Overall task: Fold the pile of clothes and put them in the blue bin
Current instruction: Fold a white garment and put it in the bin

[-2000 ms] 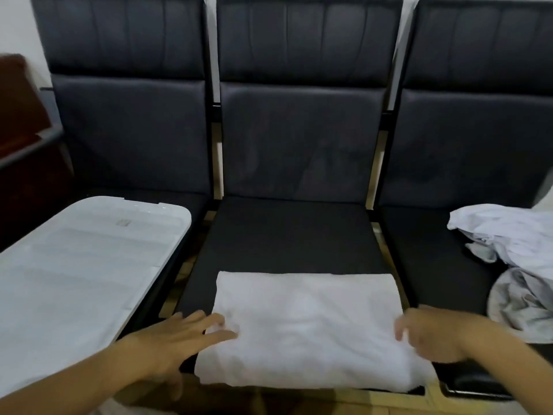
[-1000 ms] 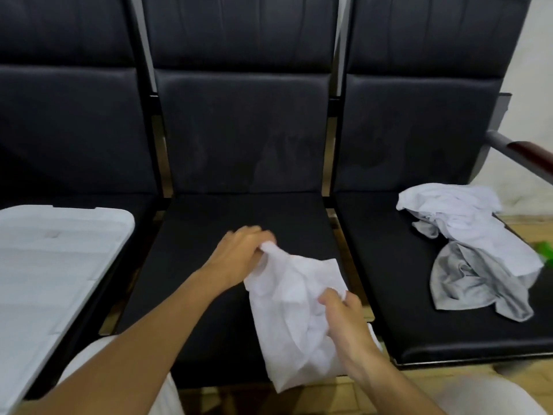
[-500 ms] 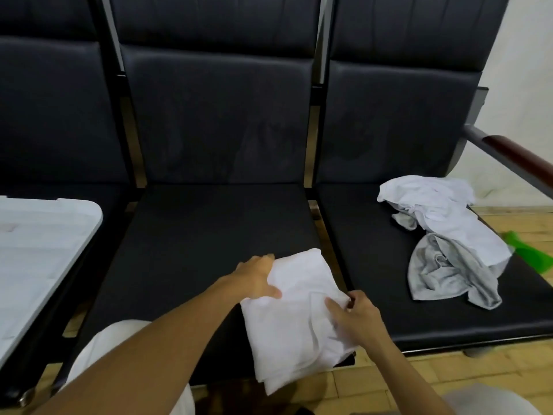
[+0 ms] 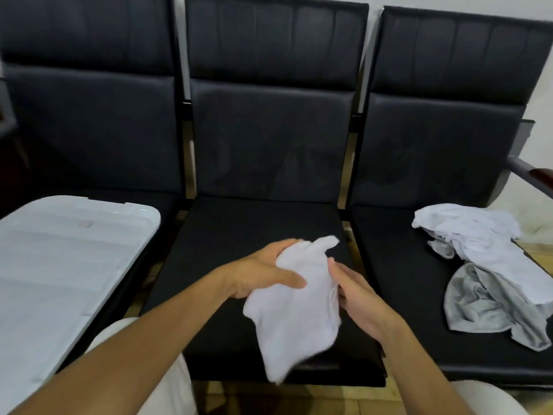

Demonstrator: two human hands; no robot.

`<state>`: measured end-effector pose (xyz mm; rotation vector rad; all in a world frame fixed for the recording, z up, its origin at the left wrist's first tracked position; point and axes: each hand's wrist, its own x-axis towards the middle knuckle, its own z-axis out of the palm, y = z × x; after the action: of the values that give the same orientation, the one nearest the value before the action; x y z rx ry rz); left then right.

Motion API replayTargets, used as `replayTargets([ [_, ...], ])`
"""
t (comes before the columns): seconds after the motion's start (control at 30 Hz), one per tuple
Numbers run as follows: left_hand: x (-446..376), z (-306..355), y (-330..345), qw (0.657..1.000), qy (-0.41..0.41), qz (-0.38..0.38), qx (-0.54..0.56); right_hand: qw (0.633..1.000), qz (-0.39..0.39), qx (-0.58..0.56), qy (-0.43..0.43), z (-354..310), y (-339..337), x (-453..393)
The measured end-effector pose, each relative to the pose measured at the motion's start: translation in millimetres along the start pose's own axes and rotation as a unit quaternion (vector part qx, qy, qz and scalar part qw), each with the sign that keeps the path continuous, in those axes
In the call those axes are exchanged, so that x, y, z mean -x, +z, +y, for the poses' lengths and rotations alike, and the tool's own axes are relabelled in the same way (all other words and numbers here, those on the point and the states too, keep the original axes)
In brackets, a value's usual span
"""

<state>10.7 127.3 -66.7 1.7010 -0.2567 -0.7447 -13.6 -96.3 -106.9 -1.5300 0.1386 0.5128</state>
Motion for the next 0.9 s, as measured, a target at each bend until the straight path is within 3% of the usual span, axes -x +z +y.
replayTargets([
  [0.13, 71.1, 13.5, -35.3, 0.997, 0.072, 0.02, 0.036, 0.983, -0.171, 0.012, -0.061, -39.7, 58.6, 4.2],
  [0.23, 138.8, 22.6, -60.3, 0.991, 0.095, 0.087, 0.018, 0.965, -0.199, 0.127, -0.11, -64.3, 108.3, 4.8],
  [0.33, 220.3, 21.5, -85.5, 0.97, 0.091, 0.224, -0.004, 0.942, -0.216, 0.201, -0.158, -85.2, 156.3, 11.2],
  [0.5, 349.6, -9.0, -97.0, 0.92, 0.005, 0.377, -0.107, 0.843, -0.255, 0.331, -0.339, -110.3, 278.4, 40.4],
  [0.6, 402.6, -41.3, -85.2, 0.886, -0.011, 0.46, -0.054, 0.775, -0.308, 0.386, -0.394, -102.3, 360.3, 62.7],
  [0.7, 461.8, -83.1, -75.3, 0.852, -0.002, 0.52, 0.066, 0.722, -0.389, 0.444, -0.361, -80.8, 423.1, 79.3],
  [0.9, 556.0, -188.1, -46.0, 0.83, -0.065, 0.54, 0.124, 0.616, -0.513, 0.518, -0.3, -11.3, 496.6, 94.4],
])
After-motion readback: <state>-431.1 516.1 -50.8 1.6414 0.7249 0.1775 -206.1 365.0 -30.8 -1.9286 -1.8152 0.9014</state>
